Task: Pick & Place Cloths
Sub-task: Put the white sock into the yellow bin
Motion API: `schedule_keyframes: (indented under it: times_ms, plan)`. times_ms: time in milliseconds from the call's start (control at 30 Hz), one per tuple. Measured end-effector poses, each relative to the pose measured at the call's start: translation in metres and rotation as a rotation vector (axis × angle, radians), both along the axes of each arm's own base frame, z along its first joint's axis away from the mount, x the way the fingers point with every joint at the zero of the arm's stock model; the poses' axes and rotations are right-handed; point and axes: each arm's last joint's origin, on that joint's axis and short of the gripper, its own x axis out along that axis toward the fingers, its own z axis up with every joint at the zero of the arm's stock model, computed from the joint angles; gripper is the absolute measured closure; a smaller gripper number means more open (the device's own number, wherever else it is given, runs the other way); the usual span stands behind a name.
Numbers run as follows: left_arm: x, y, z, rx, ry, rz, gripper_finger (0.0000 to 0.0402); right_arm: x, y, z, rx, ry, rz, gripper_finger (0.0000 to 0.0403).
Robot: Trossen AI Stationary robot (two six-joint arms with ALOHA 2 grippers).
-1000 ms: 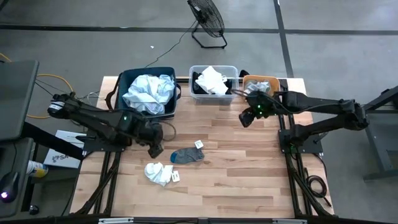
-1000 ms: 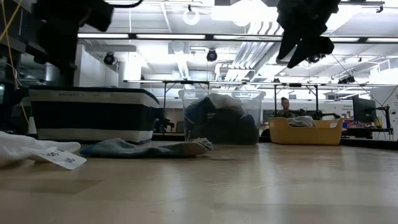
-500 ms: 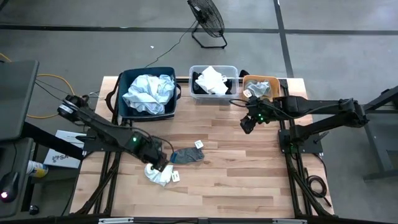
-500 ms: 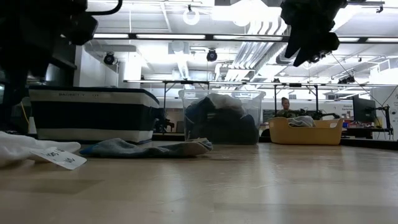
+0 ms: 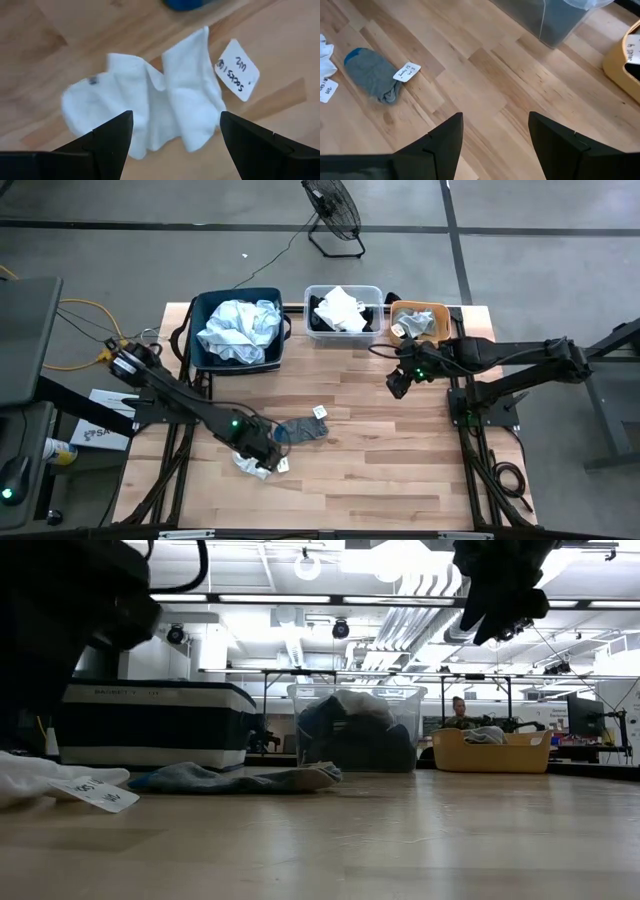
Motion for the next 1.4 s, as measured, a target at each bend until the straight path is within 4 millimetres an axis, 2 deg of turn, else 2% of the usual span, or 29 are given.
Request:
schedule_keyframes:
  times_ms: [700,833,1033,1333,1400]
  plan:
    - [0.012,-0.01,-0.049,0.006,0.185,-0.028,0.0108,-0.001,0.0,0.0,0.007,0.005,-0.01,0.0186]
    - [0.013,-0.01,-0.058,0.025,0.216,-0.051,0.0122,-0.001,0.0,0.0,0.007,0.005,-0.01,0.0186]
    - [0.014,-0.011,-0.064,0.021,0.232,-0.067,0.02,-0.001,0.0,0.0,0.008,0.005,-0.01,0.0186]
    - [0.016,-0.012,-0.064,0.019,0.208,-0.134,0.0376,-0.001,0.0,-0.001,0.005,0.014,-0.011,0.0186]
    - [0.019,-0.013,-0.058,0.028,0.188,-0.178,0.0386,-0.001,0.0,-0.001,0.006,0.013,-0.011,0.0186]
